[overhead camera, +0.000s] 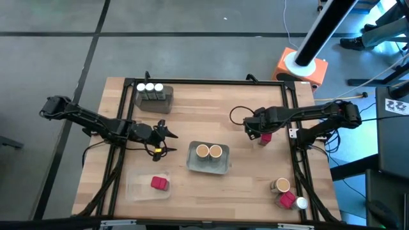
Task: Sort spices by type
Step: Put the top red seasoning can into the white bin
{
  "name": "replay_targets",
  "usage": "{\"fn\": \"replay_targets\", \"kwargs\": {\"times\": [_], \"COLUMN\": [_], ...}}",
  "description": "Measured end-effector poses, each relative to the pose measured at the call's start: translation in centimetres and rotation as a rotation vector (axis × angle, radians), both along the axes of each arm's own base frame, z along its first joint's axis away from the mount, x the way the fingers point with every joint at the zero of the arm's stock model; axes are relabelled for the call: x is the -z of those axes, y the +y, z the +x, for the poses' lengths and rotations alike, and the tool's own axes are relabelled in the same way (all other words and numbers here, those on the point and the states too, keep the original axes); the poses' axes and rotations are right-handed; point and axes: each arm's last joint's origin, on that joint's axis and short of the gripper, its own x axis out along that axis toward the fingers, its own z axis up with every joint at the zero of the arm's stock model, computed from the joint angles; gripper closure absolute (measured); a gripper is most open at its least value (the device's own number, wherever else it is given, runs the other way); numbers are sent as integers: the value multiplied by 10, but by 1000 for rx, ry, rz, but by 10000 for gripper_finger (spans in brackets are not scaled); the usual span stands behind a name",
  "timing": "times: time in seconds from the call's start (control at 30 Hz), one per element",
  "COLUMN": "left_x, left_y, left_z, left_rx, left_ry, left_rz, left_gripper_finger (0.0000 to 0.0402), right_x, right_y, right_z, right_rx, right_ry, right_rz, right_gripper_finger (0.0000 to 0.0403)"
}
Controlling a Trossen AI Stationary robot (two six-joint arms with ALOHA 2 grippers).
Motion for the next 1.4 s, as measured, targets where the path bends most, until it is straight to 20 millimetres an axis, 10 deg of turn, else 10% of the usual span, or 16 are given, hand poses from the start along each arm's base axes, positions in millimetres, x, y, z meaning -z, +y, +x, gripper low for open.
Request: {"fn": "replay_targets", "kwargs": {"times": [1.4], "left_x": [1], "left_y": [0], "left_z": [-1], "left_rx": [2], "left_ry": [12], "left_rz": [6], "left_gripper_finger": [139], "right_x": [-1], "right_y": [21], "right_z": [-8], "right_rx": [229], "right_ry": [4], "right_rz": [-24], "right_gripper_finger": [65]}}
